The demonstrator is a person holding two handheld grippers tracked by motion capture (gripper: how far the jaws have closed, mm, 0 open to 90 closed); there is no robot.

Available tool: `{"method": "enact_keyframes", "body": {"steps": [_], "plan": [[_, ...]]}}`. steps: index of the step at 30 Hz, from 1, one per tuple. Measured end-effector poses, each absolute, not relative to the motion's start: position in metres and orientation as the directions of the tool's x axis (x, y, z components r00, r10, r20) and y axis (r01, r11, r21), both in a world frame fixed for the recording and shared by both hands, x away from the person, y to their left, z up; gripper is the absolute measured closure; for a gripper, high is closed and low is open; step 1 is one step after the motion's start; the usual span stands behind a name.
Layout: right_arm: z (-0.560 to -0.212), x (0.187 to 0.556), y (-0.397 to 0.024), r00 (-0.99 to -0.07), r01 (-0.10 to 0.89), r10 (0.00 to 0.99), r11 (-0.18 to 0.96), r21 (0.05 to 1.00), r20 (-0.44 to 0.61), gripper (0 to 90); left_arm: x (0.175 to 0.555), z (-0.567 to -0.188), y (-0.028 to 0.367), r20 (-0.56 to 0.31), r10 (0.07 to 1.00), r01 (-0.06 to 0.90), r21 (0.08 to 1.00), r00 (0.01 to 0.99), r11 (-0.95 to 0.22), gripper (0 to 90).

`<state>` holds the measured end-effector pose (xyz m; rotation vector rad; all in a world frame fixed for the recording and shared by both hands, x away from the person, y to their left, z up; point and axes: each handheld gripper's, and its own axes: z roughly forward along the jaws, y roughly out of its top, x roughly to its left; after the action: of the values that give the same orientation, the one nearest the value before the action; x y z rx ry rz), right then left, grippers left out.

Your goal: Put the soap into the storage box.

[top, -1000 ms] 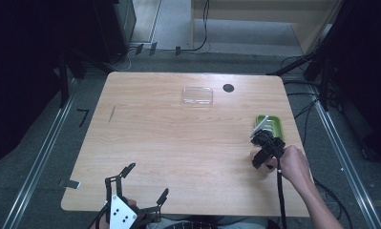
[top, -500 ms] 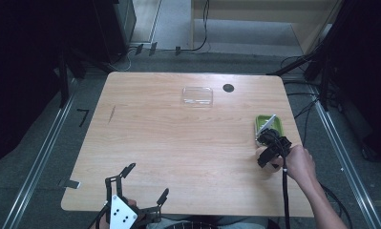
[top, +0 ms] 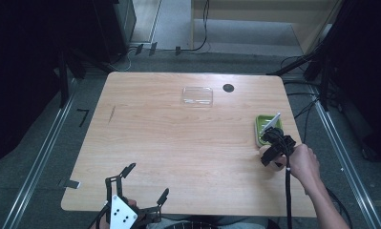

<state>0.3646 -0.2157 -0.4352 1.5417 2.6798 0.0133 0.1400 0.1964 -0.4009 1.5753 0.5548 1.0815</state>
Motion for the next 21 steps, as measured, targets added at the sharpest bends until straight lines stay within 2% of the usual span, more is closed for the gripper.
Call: {"method": "enact_keyframes", "body": {"steps": [21], "plan": [[-0.430, 0.368, -0.226, -0.455, 0.889, 0.890, 0.455, 0.051, -0.024, 33.3, 0.140, -0.401, 0.196, 0.353, 0.806, -0.186, 0.936, 0.475, -0.301, 0.0]]}}
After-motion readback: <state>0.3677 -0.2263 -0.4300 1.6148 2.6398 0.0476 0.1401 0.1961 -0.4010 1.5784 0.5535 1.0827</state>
